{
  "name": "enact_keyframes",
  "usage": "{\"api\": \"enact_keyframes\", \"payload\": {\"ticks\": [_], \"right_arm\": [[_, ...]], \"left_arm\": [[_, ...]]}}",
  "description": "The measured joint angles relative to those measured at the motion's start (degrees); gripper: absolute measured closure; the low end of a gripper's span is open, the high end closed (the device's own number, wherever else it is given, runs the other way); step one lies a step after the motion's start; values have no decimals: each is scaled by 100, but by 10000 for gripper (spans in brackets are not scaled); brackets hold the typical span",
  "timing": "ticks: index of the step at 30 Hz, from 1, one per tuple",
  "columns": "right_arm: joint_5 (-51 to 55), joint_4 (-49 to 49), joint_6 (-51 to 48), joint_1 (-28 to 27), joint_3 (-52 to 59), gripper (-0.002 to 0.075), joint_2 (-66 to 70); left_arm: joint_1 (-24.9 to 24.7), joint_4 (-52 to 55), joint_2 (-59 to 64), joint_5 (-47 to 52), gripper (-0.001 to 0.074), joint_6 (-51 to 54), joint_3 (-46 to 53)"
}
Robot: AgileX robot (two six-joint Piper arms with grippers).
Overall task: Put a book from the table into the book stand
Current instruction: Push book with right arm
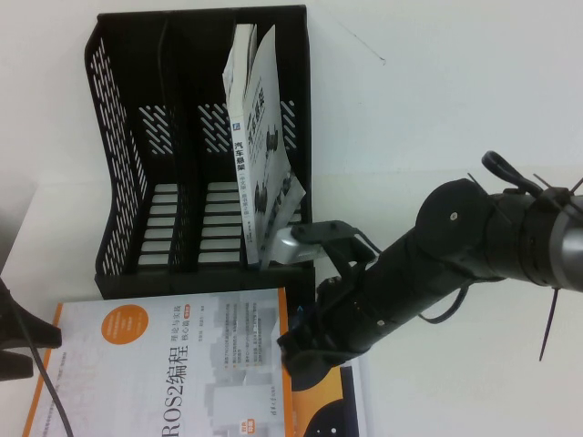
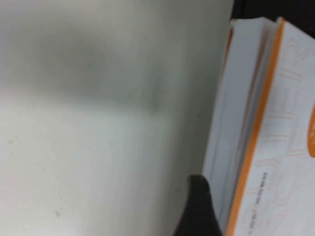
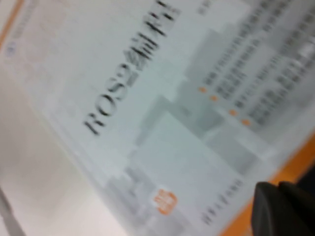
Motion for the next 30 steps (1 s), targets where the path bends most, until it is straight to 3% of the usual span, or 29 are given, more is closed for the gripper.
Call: {"api": "enact_keyframes", "payload": {"ticks": [11,30], "right_arm": [[237,-585,691,-243,0,722,232],[322,745,167,-255,0,722,677]], "left_arm": [[429,-178,171,178,259,-146,-8],[447,-686,662,514,259,273,-47]]}}
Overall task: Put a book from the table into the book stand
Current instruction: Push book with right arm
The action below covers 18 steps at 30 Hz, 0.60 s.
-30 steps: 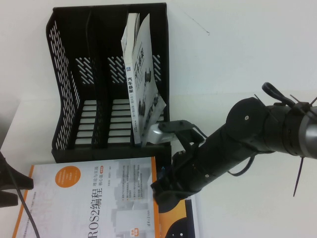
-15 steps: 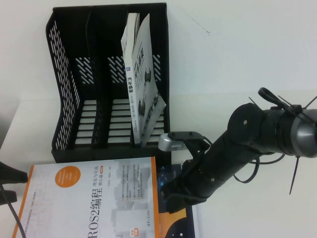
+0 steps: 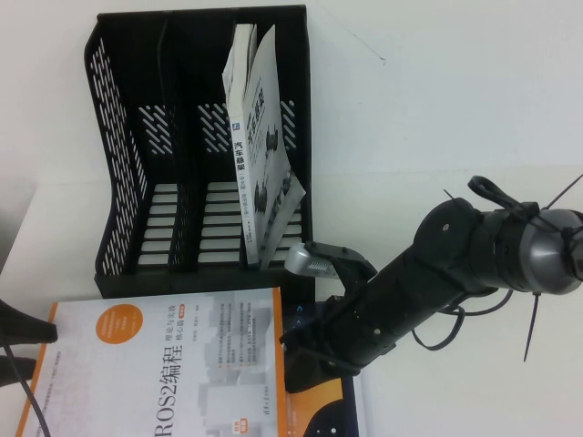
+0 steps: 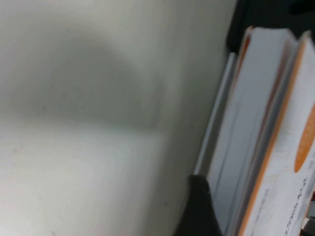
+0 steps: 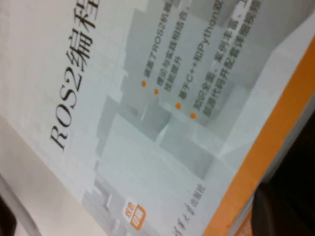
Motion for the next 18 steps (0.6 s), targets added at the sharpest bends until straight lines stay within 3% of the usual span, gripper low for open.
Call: {"api": "enact_keyframes", "payload": {"ticks": [9,18], "right_arm": [[-75,286,-234,0,0,722,28],[-123,702,-486,-22,0,721,159]], "left_arm": [[-30,-61,104,-24,259,41,0],[-594,208,104,-429,256,196,0]]}}
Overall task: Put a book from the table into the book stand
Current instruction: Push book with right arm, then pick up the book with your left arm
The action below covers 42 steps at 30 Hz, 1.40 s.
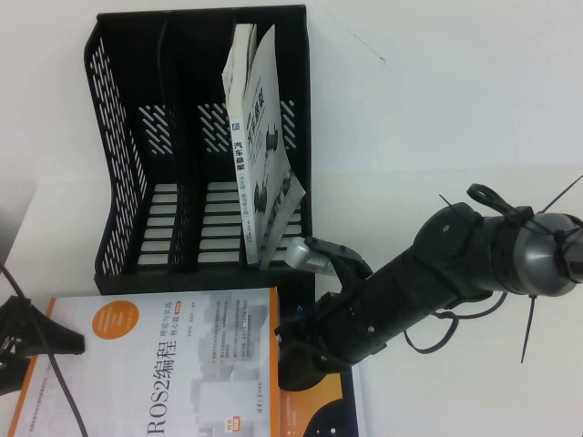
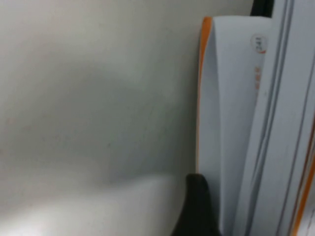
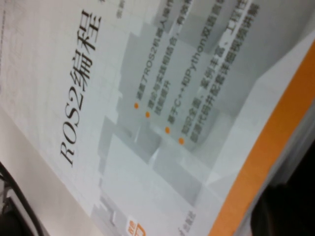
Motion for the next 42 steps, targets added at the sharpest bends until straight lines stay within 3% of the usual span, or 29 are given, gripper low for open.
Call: {"api": "enact_keyframes", "payload": {"ticks": [5,10,11,18,27,36,42], "right_arm": [[38,98,-24,0,-9,721,84],[91,106,-31,-26,-31,721,105],[102,76,-31,-38,-29,721,105],[154,-675,384,-216,-64,721,-73],[610,-1768,574,-574,-64,721,-768],[1006,-2211,703,-574,-64,721,-1238],[1130,-2304,703,-574,-64,721,-1478]], "left_arm": [[-73,21,0,-26,283,0,0],[-73,71,0,22,466,-34,-17],[-63,95,0,52,475,-62,-41],[-16,370,-239,393,521,-618,-358],[-16,729,-1863,586,556,-948,-650],[-16,443,-3502,794,584,-1105,-1036],[-16,465,-3943,923,595,-1398,-1404]]}}
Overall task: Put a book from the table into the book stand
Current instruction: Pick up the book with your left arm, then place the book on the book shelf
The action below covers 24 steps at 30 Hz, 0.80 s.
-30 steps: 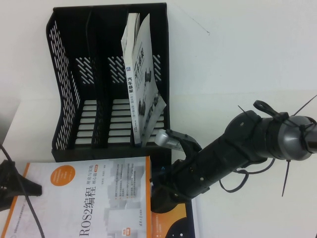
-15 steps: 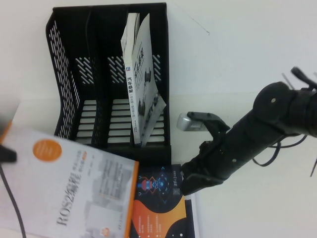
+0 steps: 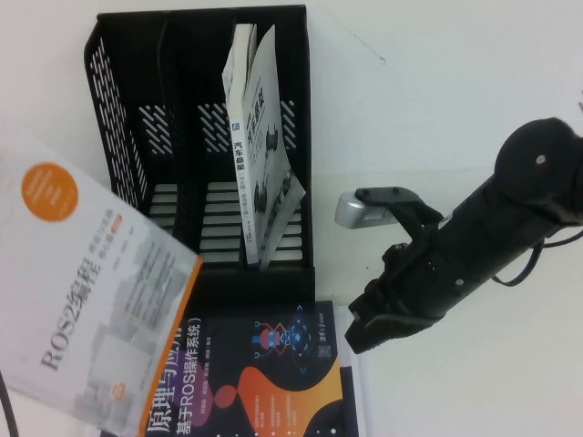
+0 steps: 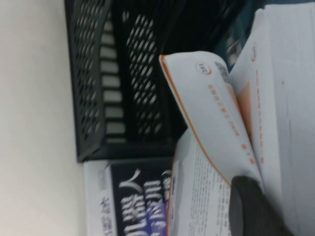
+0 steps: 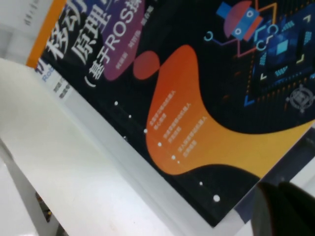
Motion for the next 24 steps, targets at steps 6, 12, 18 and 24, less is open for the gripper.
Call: {"api": "enact_keyframes", "payload": {"ticks": [6,12,18,24], "right_arm": [[152,-59,13,0,0,721,-200],[282,-131,22,0,0,721,-539],[511,-244,26,0,10,721,-996],[835,-435,65,0,10,721,-1407]], "left_arm": [[0,-268,-49,44,596,-432,-625],[-273,-299,-49,-111,597,-1017,-1459],[-809,-289,268,-438,597,-1423,-2371],[-1221,210,914,-457,601,-1852,-3328]]}}
